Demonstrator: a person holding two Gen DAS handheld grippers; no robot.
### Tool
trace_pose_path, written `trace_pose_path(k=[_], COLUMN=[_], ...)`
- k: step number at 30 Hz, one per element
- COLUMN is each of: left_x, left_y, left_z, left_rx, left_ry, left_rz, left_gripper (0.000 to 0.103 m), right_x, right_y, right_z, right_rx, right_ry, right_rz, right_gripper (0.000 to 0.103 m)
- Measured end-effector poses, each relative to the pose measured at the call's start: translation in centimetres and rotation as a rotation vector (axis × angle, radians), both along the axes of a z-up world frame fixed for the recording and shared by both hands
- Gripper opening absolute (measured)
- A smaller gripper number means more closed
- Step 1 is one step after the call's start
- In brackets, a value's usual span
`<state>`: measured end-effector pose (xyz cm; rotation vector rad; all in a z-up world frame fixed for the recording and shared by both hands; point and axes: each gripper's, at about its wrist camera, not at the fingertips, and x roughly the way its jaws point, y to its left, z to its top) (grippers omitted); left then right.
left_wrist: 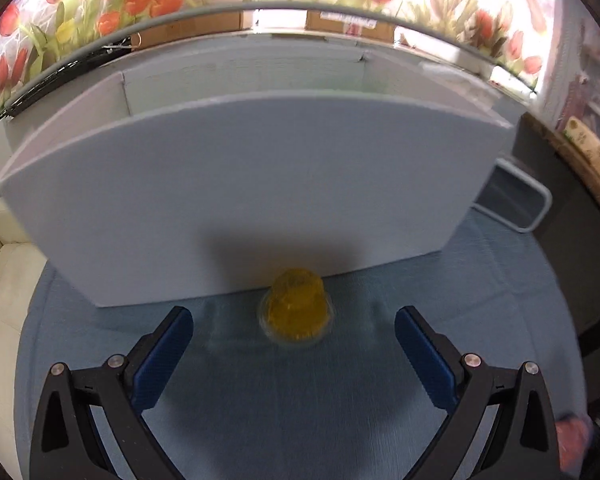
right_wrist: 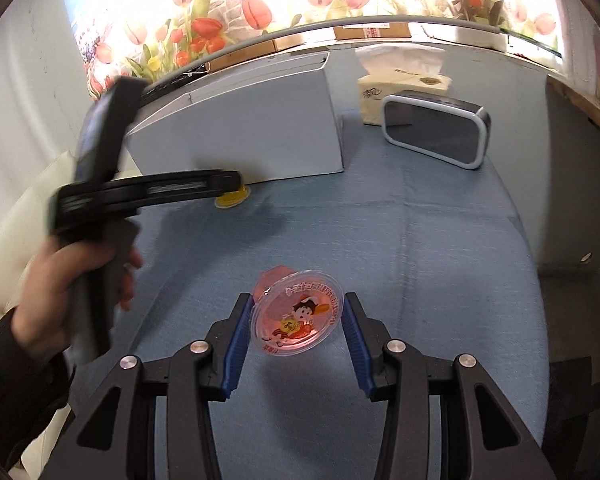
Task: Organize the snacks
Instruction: 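Grasp the orange-lidded jelly cup with the right gripper while the left grasps the yellow cup, then place both jelly cups into the white box and open both grippers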
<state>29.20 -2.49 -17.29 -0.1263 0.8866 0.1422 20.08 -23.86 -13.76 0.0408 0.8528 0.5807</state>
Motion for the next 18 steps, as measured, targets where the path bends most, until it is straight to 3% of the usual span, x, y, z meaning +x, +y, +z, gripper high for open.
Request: trace_pose_path(k=[3,5,7,10,18], left_x=[1.0,1.3,1.6,1.5,-0.3], left_y=[-0.3,-0.2,-0.1,-0.3,-0.5], left_z=[-0.8,-1.2,-1.5,-1.4,0.0], left_rx=[0.032,0.037,0.037,0.038,0.016], left_ry=[0.011,0.019,0.035,0.027,-0.011], left_rz=[0.009,0.020,0.030,0.004,-0.038], left_gripper=[0.099,0.085,0.059,0.044,0.042], right_x=[-0.4,-0.6,-0.7,-0.7,-0.7], right_y=[-0.9,-1.1,-1.2,-1.1,0.0], right_z=[0.1,0.1,0.1,-0.1,-0.3], right_rx=[0.024,0.036,0.048,0.063,0.065], right_ry=[0.000,0.001,0.003,0.009,0.011], right_rz=[-0.006,-0.012,-0.011,-0.010,0.006], right_gripper=[0.048,0.048,0.048,0.048,0.048])
